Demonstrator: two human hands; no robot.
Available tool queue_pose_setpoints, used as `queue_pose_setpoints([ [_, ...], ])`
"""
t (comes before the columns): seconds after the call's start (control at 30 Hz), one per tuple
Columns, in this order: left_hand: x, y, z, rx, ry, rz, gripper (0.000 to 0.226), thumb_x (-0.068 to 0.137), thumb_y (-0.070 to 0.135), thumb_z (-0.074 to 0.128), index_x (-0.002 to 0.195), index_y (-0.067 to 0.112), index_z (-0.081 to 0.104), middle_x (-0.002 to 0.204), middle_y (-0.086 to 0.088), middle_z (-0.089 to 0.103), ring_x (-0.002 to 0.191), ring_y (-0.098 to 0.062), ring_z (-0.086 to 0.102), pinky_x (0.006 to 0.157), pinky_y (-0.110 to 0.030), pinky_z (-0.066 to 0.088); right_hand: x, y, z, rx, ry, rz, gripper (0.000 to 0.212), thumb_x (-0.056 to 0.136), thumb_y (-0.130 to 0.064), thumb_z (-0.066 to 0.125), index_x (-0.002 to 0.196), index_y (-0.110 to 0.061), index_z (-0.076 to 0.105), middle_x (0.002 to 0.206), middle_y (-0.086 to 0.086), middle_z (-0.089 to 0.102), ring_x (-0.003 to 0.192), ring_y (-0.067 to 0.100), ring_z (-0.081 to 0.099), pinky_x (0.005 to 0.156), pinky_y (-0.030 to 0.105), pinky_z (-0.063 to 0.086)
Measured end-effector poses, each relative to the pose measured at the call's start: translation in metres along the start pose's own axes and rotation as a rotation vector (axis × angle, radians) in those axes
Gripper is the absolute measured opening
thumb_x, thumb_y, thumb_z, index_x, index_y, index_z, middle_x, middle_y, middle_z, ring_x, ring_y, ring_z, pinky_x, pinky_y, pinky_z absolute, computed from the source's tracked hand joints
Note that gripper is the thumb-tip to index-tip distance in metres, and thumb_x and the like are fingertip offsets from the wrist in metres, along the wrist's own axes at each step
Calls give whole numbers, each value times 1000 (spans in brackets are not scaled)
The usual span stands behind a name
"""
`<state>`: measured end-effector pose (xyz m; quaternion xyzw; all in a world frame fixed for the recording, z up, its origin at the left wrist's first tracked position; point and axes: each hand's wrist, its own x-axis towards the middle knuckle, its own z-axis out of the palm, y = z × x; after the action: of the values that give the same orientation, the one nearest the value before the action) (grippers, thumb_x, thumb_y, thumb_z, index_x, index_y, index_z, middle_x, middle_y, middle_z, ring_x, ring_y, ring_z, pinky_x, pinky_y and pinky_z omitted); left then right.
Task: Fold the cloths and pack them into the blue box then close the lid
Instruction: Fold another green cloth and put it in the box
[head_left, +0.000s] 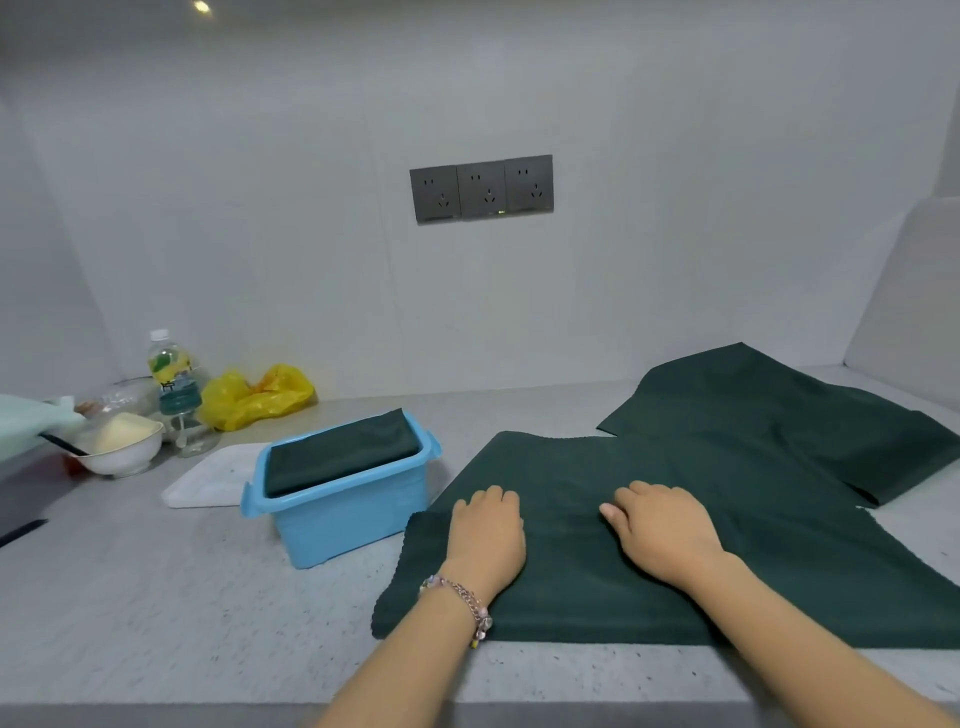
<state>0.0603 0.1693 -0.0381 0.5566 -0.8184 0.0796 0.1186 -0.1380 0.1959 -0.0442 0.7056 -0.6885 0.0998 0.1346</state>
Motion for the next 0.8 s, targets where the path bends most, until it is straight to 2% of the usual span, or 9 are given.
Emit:
queue_pose_setpoints([
  [0.1,9,-3,6,-40,38,-12,19,95,17,35,104,12,51,110,-5,53,101,-23,48,85,-31,34,4,6,10,58,69,-16,37,96,-52,27,95,-26,53,96,-11,56,94,13,53,70,25,32],
  [0.2,14,-3,17,-86,63,-39,18,92,16,36,104,14,50,111,-2,51,102,-20,45,84,-28,33,8,7,20,65,73,3,26,96,-43,33,102,-28,53,101,-13,56,97,10,50,67,23,30],
  [0.53,21,-2,28,-99,94,-97,21,94,22,34,106,16,49,112,2,50,104,-17,42,89,-28,32,10,7,32,198,119,82,17,96,-36,36,99,-28,51,102,-13,55,100,13,43,85,26,27],
  [0.6,19,-2,28,-101,131,-100,19,93,21,35,103,17,50,108,3,51,102,-16,44,91,-26,32,9,8,32,200,111,83,17,96,-36,37,100,-27,51,102,-13,54,103,13,42,90,27,25],
  [0.67,18,1,28,-156,216,-53,19,93,19,38,103,19,54,107,5,53,103,-14,46,99,-26,30,10,8,32,212,106,78,18,96,-35,36,100,-26,51,103,-12,54,103,14,41,90,28,24],
  [0.73,16,10,27,-323,207,56,27,96,22,40,116,19,57,123,4,54,118,-13,43,113,-28,19,9,8,32,206,98,72,18,96,-35,36,101,-26,51,104,-11,55,104,14,41,91,28,24],
  [0.8,15,20,29,-402,5,126,44,99,36,34,139,22,43,150,3,34,139,-12,24,118,-27,5,10,9,32,200,90,68,19,96,-35,36,103,-26,51,106,-11,55,105,14,41,91,28,24],
])
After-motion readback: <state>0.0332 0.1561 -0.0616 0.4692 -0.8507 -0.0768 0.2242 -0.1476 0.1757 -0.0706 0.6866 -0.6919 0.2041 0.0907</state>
